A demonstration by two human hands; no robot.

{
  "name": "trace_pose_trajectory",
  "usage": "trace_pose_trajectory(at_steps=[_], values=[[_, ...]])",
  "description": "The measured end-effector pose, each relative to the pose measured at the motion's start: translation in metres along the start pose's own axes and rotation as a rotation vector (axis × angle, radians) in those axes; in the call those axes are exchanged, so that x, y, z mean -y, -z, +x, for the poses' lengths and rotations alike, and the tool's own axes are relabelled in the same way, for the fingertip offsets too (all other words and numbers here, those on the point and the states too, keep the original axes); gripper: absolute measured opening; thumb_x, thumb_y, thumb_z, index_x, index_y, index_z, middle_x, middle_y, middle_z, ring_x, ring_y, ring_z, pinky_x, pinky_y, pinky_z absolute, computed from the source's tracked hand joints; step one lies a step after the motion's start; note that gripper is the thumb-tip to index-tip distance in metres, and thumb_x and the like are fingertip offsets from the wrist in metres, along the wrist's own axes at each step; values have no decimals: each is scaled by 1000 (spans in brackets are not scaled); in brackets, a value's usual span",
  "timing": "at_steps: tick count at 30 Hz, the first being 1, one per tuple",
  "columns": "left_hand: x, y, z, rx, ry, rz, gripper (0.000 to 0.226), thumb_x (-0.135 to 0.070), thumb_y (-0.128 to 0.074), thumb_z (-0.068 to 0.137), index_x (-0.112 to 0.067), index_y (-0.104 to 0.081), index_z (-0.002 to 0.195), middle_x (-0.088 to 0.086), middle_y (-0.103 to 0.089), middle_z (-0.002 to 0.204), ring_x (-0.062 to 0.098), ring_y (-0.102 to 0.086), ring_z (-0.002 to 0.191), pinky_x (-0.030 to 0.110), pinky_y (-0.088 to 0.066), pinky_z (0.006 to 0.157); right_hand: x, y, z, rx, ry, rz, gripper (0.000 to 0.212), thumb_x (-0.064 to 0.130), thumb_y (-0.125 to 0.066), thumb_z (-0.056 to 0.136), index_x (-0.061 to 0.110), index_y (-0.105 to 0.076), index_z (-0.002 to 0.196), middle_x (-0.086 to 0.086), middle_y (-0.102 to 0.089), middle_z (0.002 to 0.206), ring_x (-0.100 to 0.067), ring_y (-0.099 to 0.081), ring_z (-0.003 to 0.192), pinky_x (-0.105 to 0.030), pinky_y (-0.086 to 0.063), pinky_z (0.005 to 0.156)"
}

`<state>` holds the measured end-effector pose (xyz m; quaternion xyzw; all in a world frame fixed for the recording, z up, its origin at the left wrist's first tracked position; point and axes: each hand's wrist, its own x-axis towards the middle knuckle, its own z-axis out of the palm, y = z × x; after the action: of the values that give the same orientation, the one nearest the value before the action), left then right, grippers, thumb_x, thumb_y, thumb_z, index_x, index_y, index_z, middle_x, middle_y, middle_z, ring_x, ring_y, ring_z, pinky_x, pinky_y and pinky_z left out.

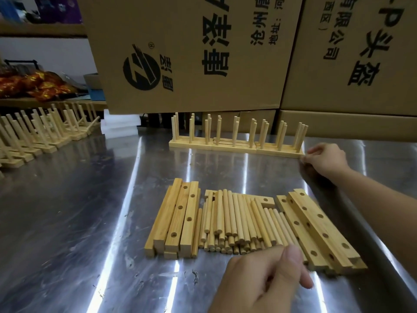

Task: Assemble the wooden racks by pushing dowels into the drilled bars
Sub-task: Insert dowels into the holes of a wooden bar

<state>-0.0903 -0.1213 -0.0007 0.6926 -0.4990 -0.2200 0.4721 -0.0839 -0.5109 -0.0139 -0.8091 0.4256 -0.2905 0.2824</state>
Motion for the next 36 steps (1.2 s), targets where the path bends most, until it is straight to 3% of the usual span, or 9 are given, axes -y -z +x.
trace_pose_trajectory(at_steps=[2,8,12,18,21,26,30,34,36], values=[[-2,-19,-31,-36,-6,-250,57,-79,-44,84,-30,-74,87,-6,-42,50,5,-39,51,21,-29,56,2,6,-10,24,16,10,22,26,-82,92,20,-65,105,-2,-67,98,-24,-65,100,-36,-48,80],[-3,-16,-35,-146,-35,-188,39,-57,-49,94,-28,-73,82,-9,-36,55,5,-36,56,23,-29,57,-12,21,-76,110,115,69,34,34,-74,98,23,-65,128,5,-68,116,-15,-65,110,-42,-56,98],[-8,-16,-38,-227,-81,-227,41,-52,-51,96,-22,-71,76,12,-41,64,12,-40,61,26,-30,59,-20,38,-118,-12,87,183,10,28,-72,99,30,-71,109,9,-72,101,-11,-68,98,-29,-53,78],[-14,-16,-45,-379,-180,-153,41,-40,-52,101,-19,-67,69,7,-48,56,28,-47,57,41,-39,60,-24,55,-174,-93,91,246,9,20,-70,99,28,-74,99,7,-74,95,-14,-70,93,-40,-58,85],[-17,-2,-48,-521,-259,-86,41,-32,-53,103,-20,-66,66,-8,-52,53,8,-49,52,25,-39,52,-22,64,-192,-103,119,215,10,19,-70,99,27,-74,96,7,-74,91,-15,-70,91,-39,-57,83],[-10,48,-51,-812,-292,56,42,-24,-53,109,-15,-63,69,-5,-48,51,9,-42,45,14,-28,45,-14,71,-218,-178,214,143,16,22,-67,99,34,-70,88,14,-71,85,-1,-65,84,-21,-45,68],[14,89,-47,-985,-28,166,35,-28,-55,106,-23,-69,74,-10,-57,56,7,-51,56,29,-38,54,-1,73,-231,-192,345,105,14,23,-65,97,32,-69,86,17,-69,80,4,-63,84,-12,-42,66],[47,112,-45,-843,372,309,21,-41,-61,102,-29,-70,87,-7,-71,92,27,-65,95,45,-55,83,3,74,-234,-131,390,103,12,21,-67,97,27,-72,89,15,-70,83,0,-64,82,-18,-45,68],[52,113,-47,-728,480,347,24,-52,-64,100,-33,-69,86,-10,-70,97,26,-61,101,50,-51,101,3,74,-232,-116,378,125,12,18,-68,97,26,-73,89,14,-71,83,-2,-65,81,-21,-46,69]])
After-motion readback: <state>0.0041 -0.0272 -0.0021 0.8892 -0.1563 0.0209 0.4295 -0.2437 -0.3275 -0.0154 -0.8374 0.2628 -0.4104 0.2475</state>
